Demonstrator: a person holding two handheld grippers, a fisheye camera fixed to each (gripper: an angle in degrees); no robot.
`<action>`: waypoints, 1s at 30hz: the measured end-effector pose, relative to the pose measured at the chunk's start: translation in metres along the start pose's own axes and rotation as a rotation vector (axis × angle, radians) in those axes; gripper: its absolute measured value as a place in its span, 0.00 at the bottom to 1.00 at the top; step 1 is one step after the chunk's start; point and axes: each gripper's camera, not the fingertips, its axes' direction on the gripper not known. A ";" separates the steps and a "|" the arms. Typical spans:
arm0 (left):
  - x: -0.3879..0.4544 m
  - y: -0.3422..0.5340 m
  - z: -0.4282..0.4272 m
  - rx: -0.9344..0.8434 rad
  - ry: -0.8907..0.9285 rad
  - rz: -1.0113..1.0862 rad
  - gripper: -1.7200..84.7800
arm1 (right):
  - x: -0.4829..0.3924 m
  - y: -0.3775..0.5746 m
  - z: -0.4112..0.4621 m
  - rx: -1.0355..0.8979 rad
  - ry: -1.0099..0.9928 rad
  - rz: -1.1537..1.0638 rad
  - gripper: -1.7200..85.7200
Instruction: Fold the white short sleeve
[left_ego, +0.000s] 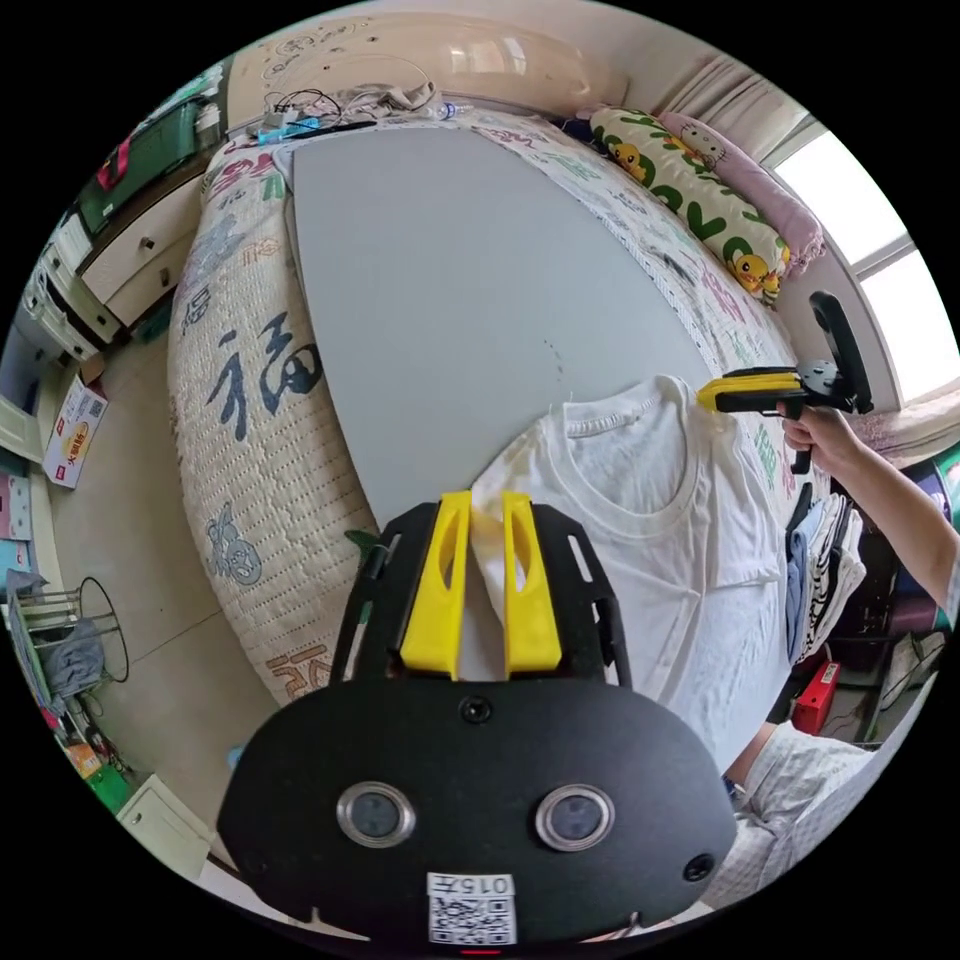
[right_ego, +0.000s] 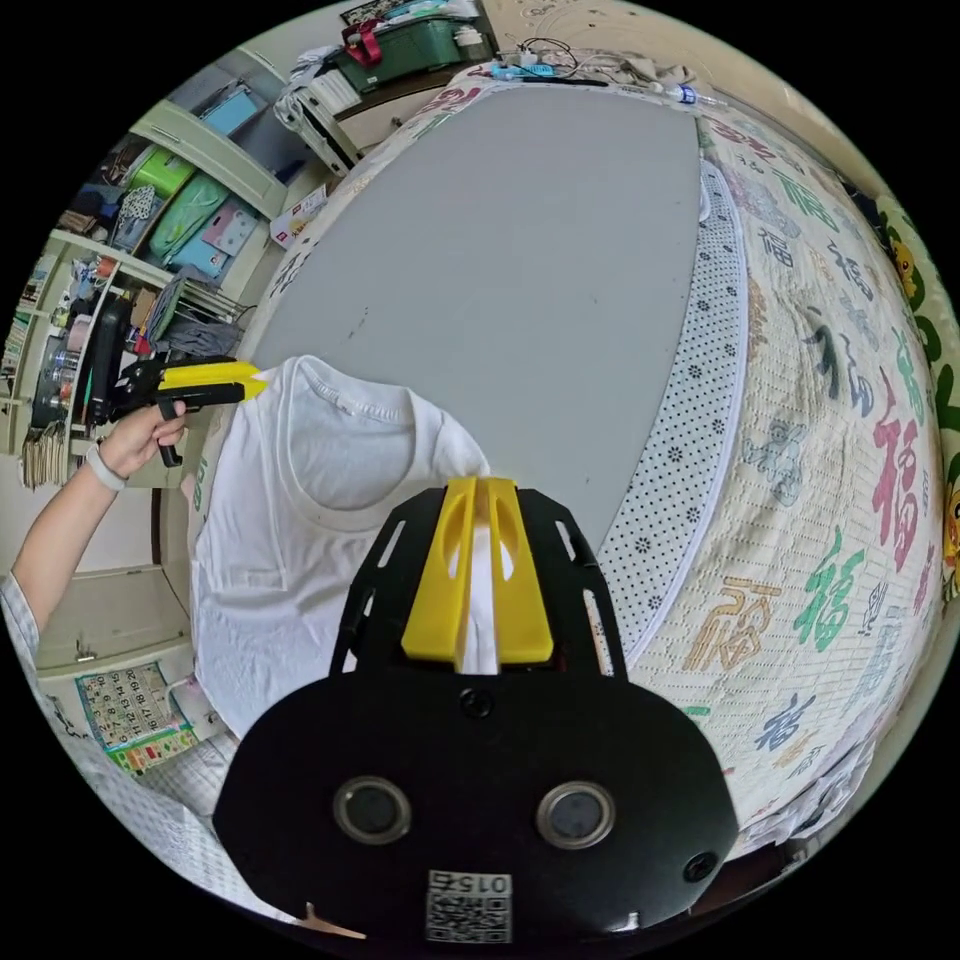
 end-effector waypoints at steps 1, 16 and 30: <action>0.001 0.001 -0.003 -0.001 -0.004 0.002 0.05 | 0.000 0.001 -0.001 -0.004 -0.004 0.011 0.04; 0.006 -0.004 -0.165 0.238 -0.084 -0.064 0.02 | -0.023 0.006 -0.101 0.206 0.085 0.058 0.02; 0.123 0.211 -0.277 0.278 0.125 0.259 0.02 | -0.084 0.226 -0.158 0.263 -0.107 -0.115 0.02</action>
